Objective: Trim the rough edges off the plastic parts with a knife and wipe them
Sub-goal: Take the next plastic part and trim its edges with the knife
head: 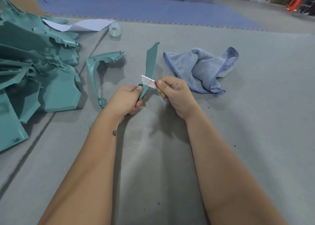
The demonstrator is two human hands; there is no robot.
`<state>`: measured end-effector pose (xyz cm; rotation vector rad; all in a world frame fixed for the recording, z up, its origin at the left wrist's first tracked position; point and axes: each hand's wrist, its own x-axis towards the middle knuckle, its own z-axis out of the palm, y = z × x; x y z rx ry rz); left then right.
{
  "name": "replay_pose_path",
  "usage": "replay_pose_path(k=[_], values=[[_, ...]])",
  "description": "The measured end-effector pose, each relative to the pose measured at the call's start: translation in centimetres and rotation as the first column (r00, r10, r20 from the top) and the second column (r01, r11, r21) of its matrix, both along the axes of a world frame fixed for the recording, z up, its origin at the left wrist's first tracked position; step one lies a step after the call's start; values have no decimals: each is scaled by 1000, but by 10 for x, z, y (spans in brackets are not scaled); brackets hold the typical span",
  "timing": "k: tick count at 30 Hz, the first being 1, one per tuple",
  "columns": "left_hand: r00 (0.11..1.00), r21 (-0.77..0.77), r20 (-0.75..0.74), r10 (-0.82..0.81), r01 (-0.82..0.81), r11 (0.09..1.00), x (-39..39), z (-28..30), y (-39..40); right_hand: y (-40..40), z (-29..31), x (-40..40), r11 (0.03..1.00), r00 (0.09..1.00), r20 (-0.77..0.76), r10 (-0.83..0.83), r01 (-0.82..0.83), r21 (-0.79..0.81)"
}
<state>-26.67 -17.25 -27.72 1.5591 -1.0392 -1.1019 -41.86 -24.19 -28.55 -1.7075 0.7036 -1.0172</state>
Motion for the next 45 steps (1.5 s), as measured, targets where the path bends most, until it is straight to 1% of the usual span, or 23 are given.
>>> replay_pose_path(k=[4, 5, 6, 8, 9, 11, 13, 15, 17, 20, 23, 25, 28, 32, 37, 39, 41, 43, 45], values=[[1000, 9, 10, 6, -6, 1000, -2, 2, 1, -1, -3, 1, 1000, 1000, -1, 4, -4, -23], [1000, 11, 11, 5, -5, 1000, -2, 2, 2, 0, -3, 2, 1000, 1000, 23, -12, 12, -10], [1000, 12, 15, -5, 5, 1000, -3, 3, 3, -2, -2, 1, 998, 994, 88, -58, 56, 31], [998, 15, 46, -46, 45, 999, -5, 4, 6, -12, 4, -7, 978, 953, 240, -187, 159, 133], [996, 15, 65, -59, 58, 998, -6, 4, 9, -19, 9, -13, 971, 942, 250, -225, 195, 141], [995, 14, 71, -73, 72, 997, -7, 5, 11, -31, 19, -25, 964, 943, 207, -262, 244, 108], [996, 11, 40, -83, 83, 997, -7, 8, 11, -39, 29, -32, 964, 932, 249, -265, 248, 97], [996, 10, 18, -90, 89, 996, -7, 10, 11, -39, 37, -33, 971, 916, 324, -238, 215, 106], [996, 6, 7, -87, 87, 996, -8, 11, 11, -35, 41, -29, 979, 919, 338, -202, 177, 104], [997, 3, 5, -76, 76, 997, -7, 10, 11, -25, 37, -21, 986, 955, 269, -127, 91, 142], [998, 10, 17, -68, 68, 998, -6, 9, 10, -16, 23, -18, 985, 985, 163, 49, -74, 154], [998, 15, 24, -58, 58, 998, -5, 8, 9, -11, 14, -19, 971, 983, 92, 159, -172, 163], [998, 30, 40, -42, 40, 999, -5, 8, 8, -9, 9, -18, 964, 980, 25, 198, -200, 173], [998, 51, 57, -36, 33, 998, -5, 8, 7, -8, 10, -13, 981, 987, -45, 156, -150, 124], [997, 47, 41, -60, 58, 997, -3, 7, 6, -12, 7, -11, 987, 993, -15, 114, -112, 116], [995, 53, 55, -79, 76, 996, -2, 7, 6, -15, 6, -11, 989, 997, 46, 64, -70, 130], [991, 66, 78, -106, 101, 993, -1, 8, 6, -21, 9, -13, 986, 990, 141, -26, 3, 164], [988, 77, 90, -128, 122, 990, -1, 8, 6, -27, 10, -17, 982, 978, 174, -116, 86, 169], [987, 87, 89, -136, 128, 988, -1, 9, 7, -29, 10, -19, 977, 970, 184, -162, 132, 165]])
